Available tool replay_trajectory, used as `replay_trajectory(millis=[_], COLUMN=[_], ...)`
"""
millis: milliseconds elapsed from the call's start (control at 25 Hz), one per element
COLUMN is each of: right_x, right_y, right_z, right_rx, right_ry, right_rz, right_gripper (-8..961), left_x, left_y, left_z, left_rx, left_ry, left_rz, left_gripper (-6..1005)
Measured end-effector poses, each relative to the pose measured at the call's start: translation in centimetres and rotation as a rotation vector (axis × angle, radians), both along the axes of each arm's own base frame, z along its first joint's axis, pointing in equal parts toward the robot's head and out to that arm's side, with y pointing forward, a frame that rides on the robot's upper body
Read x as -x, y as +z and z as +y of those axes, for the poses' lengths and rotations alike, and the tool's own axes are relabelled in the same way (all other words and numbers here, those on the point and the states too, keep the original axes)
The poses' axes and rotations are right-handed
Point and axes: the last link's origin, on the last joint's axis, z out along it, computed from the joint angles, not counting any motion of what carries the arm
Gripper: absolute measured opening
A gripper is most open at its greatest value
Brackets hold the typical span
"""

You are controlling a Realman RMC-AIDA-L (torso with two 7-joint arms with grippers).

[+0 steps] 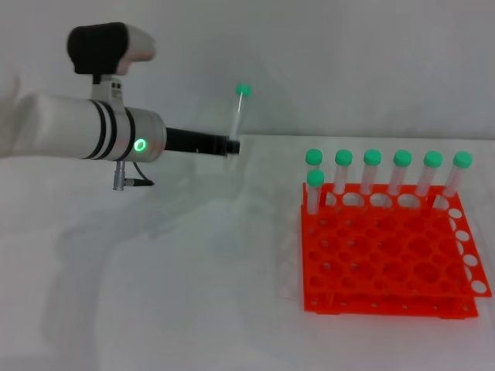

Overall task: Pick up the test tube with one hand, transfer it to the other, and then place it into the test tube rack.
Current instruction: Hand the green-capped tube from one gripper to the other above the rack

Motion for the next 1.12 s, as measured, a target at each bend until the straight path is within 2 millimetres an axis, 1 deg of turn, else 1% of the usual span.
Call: replay_trajectory(millis=[120,280,440,520,640,760,880,1000,1120], right_x=[0.0,-0.2,-0.6,-0.7,-0.6,0.0,0.9,2.1,2.9], right_y=[0.1,0.1,0.1,0.1,0.1,-0.2,-0.3,-0.8,-1.1], right_z=[0.0,-0.1,-0.5,-0.6,-0.6,-0.6,-0.4,-0.2,-0.1], right_rx=[-0.002,-0.003,0.0,0.0,0.004,0.024,0.09,0.196,0.254], right_ry=[0.002,0.004,0.005,0.008,0.022,0.069,0.147,0.229,0.278], right_rz=[0.0,0.038,0.109,0.141,0.181,0.222,0.26,0.291,0.299], right_gripper=[713,711,709,708,707,706,704,703,702], left_x=[0.4,1.7,2.7,3.0,2.9,2.7,2.3,1.9,1.4], left_y=[0.8,2.4,4.0,4.7,5.2,4.8,3.5,2.3,1.2], left_z=[-0.1,-1.2,-3.6,-5.6,-8.4,-10.6,-12.0,-12.8,-13.0], left_rx=[-0.099,-0.254,-0.389,-0.46,-0.496,-0.455,-0.325,-0.175,-0.083], left_ry=[-0.071,-0.171,-0.333,-0.462,-0.626,-0.737,-0.826,-0.9,-0.944], left_rz=[-0.088,-0.21,-0.295,-0.327,-0.362,-0.387,-0.379,-0.347,-0.313], left_gripper=[194,195,195,196,196,196,197,197,197])
